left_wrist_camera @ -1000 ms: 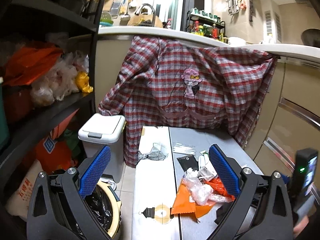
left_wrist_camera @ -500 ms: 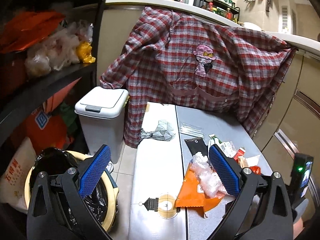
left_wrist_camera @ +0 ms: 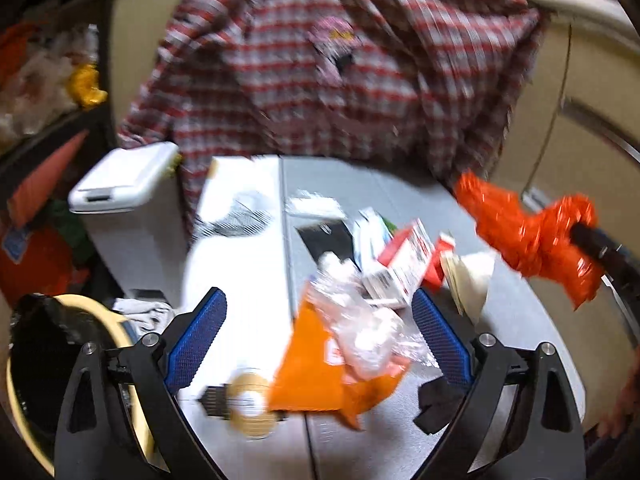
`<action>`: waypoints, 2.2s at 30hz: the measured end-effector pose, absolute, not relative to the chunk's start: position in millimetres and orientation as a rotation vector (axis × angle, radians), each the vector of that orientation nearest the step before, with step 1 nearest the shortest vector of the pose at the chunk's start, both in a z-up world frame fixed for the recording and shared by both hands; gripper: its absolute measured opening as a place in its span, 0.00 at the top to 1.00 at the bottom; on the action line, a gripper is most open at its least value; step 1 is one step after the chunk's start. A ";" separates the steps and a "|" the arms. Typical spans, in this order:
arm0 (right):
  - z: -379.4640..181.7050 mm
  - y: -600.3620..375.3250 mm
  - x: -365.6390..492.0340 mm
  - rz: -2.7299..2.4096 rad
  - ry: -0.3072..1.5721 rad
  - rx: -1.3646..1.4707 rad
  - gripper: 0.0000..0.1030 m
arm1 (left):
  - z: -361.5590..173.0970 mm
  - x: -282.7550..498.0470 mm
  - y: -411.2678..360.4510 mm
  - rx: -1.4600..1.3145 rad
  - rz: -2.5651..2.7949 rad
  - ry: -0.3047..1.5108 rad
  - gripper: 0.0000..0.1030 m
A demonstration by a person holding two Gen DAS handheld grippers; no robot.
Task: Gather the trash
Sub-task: 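Grasp the clear plastic bag with the left gripper while the right gripper holds the orange bag, then carry both bags over the round bin and open both grippers to drop them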
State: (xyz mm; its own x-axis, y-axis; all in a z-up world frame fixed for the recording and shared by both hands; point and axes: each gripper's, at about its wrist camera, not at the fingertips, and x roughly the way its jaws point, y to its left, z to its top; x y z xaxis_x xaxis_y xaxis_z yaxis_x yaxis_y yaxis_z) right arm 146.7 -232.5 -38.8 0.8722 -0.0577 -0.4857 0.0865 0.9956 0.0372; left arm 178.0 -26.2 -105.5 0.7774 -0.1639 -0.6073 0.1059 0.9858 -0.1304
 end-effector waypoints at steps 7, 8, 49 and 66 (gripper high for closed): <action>-51.9 -256.3 155.4 -0.102 0.583 0.123 0.83 | -152.4 208.0 -63.7 -0.031 -0.213 0.811 0.30; -53.5 -258.3 156.5 -0.107 0.590 0.127 0.83 | -157.0 209.9 -64.7 -0.036 -0.220 0.831 0.39; -23.3 -76.3 123.7 0.302 0.542 0.048 0.83 | -4.6 85.6 125.0 -0.025 0.195 0.521 0.69; -40.6 72.9 111.4 0.565 0.611 -0.075 0.82 | -41.8 47.2 240.4 -0.189 0.345 0.614 0.69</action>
State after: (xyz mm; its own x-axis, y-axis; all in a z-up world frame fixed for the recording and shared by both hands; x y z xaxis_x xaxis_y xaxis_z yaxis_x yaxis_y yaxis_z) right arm 111.4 73.0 -40.6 0.6734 0.4801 -0.5621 -0.5233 0.8467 0.0963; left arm 47.2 240.4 -41.8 0.7629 0.2598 -0.5921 -0.3706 0.9261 -0.0712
